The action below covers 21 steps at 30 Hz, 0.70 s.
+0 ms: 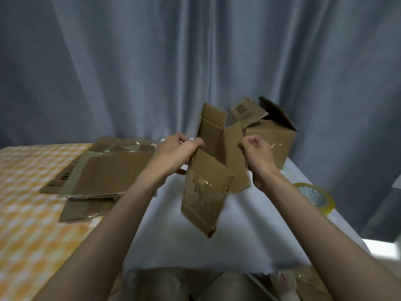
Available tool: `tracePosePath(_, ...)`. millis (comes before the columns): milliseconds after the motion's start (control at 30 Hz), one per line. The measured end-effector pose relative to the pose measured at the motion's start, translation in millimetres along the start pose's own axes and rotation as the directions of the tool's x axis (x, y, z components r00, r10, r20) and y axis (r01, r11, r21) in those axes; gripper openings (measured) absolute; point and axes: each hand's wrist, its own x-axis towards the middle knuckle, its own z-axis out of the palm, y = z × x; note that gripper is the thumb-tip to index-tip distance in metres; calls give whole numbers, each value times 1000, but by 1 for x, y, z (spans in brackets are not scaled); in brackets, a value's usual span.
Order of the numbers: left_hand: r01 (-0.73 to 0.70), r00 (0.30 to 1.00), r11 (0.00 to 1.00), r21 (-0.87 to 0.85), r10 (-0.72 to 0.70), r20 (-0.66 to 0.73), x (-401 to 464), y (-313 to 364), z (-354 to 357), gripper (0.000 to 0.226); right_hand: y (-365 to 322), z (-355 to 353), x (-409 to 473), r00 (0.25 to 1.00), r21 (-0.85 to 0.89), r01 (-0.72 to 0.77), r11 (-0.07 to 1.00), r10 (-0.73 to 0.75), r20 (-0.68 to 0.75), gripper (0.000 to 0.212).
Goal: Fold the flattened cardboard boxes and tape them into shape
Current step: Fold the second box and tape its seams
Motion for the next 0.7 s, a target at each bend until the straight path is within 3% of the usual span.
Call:
tracePosePath(133,92,992,996,1,-92,82,3,-10,11,45,14,-8,-6,999,-10,-35,999,35,25,9)
tracePosePath(367,76,997,997,-18,-76,14,4,-11,-1,34,-2,2,-9,951,-24,-156,987,157,265,26)
tracePosePath(500,114,993,985,-132,-117,-19,3,-15,-14,20,-4,5,-2,958,-24,-183,983,183,222,7)
tracePosePath(700,154,988,963,-222,-157,2,-1,-26,-18,13,3,1,5,941,19,-269,963,258,218,6)
